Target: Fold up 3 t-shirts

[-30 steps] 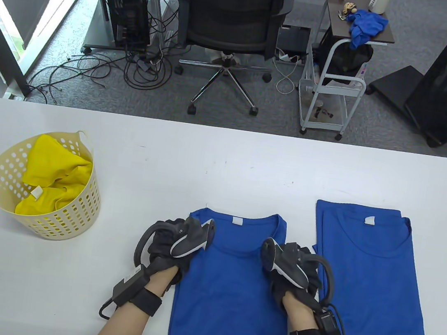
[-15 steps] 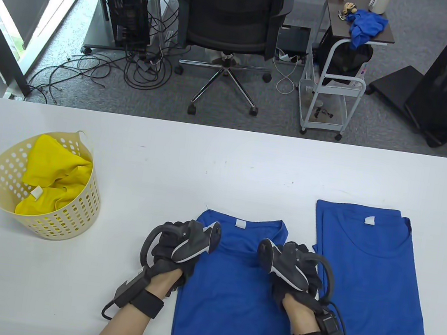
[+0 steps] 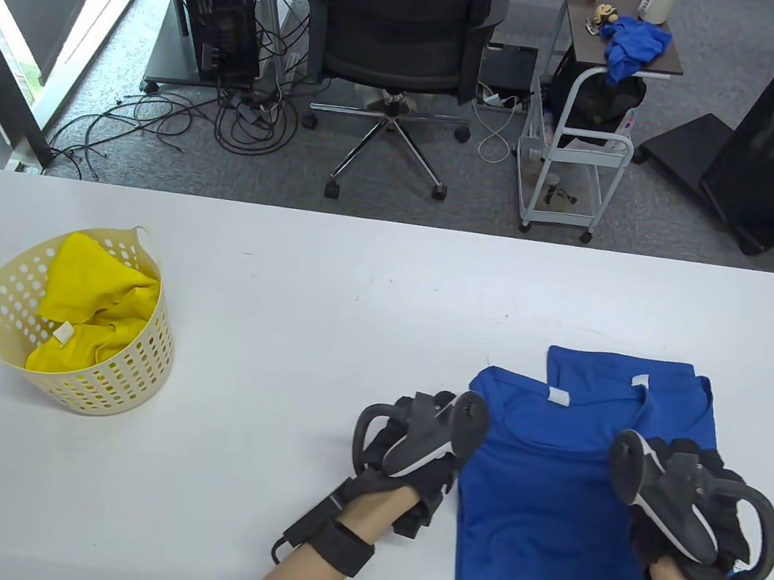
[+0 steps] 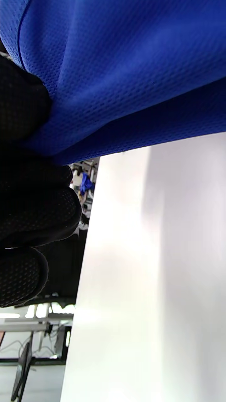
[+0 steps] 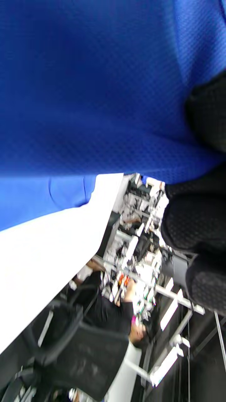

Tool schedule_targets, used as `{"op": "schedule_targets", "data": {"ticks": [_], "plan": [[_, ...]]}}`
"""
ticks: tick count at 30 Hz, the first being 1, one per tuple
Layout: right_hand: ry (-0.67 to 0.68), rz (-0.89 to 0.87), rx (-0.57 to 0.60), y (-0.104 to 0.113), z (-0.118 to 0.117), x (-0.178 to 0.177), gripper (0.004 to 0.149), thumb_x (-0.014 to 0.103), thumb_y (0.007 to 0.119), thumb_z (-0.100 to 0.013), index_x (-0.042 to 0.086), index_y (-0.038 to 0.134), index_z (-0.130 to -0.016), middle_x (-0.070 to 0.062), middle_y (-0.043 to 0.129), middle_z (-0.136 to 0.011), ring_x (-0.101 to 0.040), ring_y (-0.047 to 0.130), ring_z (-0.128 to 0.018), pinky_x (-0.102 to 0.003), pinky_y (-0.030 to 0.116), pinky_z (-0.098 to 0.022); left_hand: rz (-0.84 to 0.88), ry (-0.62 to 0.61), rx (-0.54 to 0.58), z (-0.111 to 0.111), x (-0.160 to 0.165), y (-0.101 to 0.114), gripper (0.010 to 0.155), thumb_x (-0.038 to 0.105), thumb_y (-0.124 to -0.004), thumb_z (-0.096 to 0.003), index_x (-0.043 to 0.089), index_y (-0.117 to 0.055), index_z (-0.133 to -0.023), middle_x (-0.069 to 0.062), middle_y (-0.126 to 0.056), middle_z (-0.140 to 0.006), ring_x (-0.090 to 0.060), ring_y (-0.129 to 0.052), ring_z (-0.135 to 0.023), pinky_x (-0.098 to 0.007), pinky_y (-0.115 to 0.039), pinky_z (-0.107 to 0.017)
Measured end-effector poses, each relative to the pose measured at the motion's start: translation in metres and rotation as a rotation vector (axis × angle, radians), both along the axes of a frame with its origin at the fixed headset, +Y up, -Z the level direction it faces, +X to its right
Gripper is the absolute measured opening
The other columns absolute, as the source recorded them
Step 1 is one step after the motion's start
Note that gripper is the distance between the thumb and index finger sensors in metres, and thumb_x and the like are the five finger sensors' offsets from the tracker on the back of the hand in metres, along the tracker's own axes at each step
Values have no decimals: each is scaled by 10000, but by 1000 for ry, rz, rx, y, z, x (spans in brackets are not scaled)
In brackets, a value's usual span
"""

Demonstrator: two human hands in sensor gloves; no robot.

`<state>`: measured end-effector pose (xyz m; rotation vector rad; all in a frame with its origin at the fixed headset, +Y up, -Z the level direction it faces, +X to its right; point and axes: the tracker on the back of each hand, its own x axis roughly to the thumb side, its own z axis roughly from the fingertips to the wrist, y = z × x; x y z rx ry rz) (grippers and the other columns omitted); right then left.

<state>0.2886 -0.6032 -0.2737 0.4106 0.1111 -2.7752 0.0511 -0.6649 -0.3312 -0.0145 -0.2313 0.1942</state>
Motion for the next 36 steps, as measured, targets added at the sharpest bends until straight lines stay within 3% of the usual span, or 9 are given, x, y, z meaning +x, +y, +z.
{"op": "schedule_targets", "data": {"ticks": [4, 8, 15, 18, 23, 27, 31, 36], "plan": [[-81, 27, 87, -2, -24, 39, 454, 310, 767, -431, 211, 731, -872, -70, 788, -855, -299, 826, -707, -540, 652, -599, 73, 11, 26, -20, 45, -10, 467, 520, -741, -439, 375, -725, -883, 96, -820, -878, -104, -905, -743, -403, -742, -666], [-150, -79, 178, -36, -57, 82, 454, 317, 776, -421, 231, 734, -865, -54, 789, -855, -296, 825, -716, -539, 647, -603, -4, 18, 51, -53, 79, -33, 475, 536, -710, -450, 388, -685, -900, 109, -788, -901, -97, -885, -776, -401, -736, -675], [-238, -174, 77, -90, -100, 118, 465, 342, 801, -411, 242, 751, -862, -45, 809, -853, -302, 837, -724, -544, 651, -603, -202, 22, 25, -91, 109, -66, 500, 573, -682, -455, 385, -674, -918, 108, -785, -907, -94, -891, -771, -382, -756, -650], [-269, -144, 71, -93, -101, 122, 504, 337, 803, -423, 244, 705, -908, -48, 796, -875, -307, 832, -736, -546, 650, -606, -256, 41, 34, -98, 107, -72, 542, 598, -672, -444, 383, -650, -941, 97, -769, -927, -98, -886, -784, -378, -757, -647], [-211, -154, 112, -70, -84, 115, 530, 358, 801, -422, 237, 688, -925, -54, 793, -878, -312, 832, -736, -548, 656, -599, -229, 65, 59, -93, 83, -63, 530, 568, -691, -434, 377, -667, -928, 84, -780, -919, -121, -887, -784, -409, -748, -653], [-75, -290, 169, -54, -63, 85, 546, 373, 796, -428, 234, 670, -941, -69, 774, -906, -330, 821, -758, -558, 651, -605, -242, 59, 109, -63, 44, -39, 557, 582, -683, -431, 387, -649, -951, 89, -765, -949, -126, -870, -825, -429, -731, -682], [43, -300, 153, -55, -48, 46, 567, 402, 790, -429, 239, 654, -955, -80, 754, -944, -357, 802, -805, -578, 637, -625, -252, 42, 108, -37, -5, -14, 569, 601, -662, -432, 399, -653, -964, 98, -771, -962, -133, -866, -838, -440, -723, -693], [201, -322, 103, -61, -29, -3, 623, 481, 750, -427, 270, 597, -992, -77, 692, -1029, -422, 729, -909, -635, 578, -673, -250, 120, 129, -8, -80, 14, 611, 617, -650, -429, 397, -629, -998, 93, -750, -1007, -156, -818, -924, -461, -689, -733]]}}
